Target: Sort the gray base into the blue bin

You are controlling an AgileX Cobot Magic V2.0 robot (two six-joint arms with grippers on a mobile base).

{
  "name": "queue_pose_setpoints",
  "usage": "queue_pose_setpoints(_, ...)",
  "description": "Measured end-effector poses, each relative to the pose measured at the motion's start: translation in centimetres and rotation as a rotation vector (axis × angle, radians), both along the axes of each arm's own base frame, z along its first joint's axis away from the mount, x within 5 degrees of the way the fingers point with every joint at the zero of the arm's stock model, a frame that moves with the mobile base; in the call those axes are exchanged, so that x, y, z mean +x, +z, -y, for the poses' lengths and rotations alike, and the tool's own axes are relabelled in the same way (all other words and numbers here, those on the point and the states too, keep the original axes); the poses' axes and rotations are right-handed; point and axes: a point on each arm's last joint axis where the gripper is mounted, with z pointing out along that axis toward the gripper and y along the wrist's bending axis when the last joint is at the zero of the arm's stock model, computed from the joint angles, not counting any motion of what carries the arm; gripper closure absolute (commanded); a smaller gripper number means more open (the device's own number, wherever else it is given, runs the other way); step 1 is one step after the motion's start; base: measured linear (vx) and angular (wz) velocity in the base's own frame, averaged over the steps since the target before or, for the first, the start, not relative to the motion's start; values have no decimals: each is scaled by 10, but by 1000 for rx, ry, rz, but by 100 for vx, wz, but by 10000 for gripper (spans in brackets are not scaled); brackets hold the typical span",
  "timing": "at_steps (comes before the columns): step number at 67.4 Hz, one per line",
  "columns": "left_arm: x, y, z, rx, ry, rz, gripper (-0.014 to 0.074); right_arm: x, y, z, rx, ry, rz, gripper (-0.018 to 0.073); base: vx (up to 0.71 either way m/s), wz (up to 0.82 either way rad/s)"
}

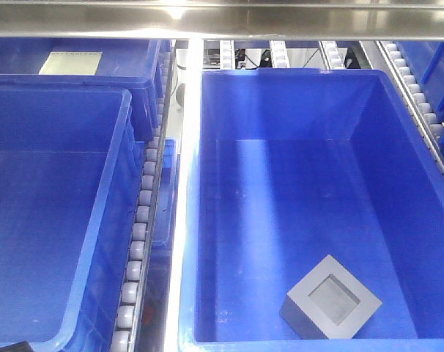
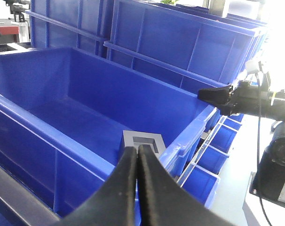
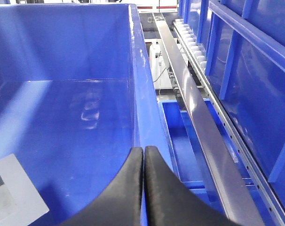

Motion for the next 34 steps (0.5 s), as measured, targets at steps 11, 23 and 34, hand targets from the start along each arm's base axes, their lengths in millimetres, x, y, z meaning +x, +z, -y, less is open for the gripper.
queue_pose_setpoints(11,1,-9,1,19,1,-1,604,0,0,0,0,0,0,564,0,0)
queue_pose_setpoints(23,2,-28,-4,60,57,58,604,0,0,0,0,0,0,564,0,0)
queue_pose_setpoints(34,3,-38,-20,60,237,145,604,0,0,0,0,0,0,564,0,0)
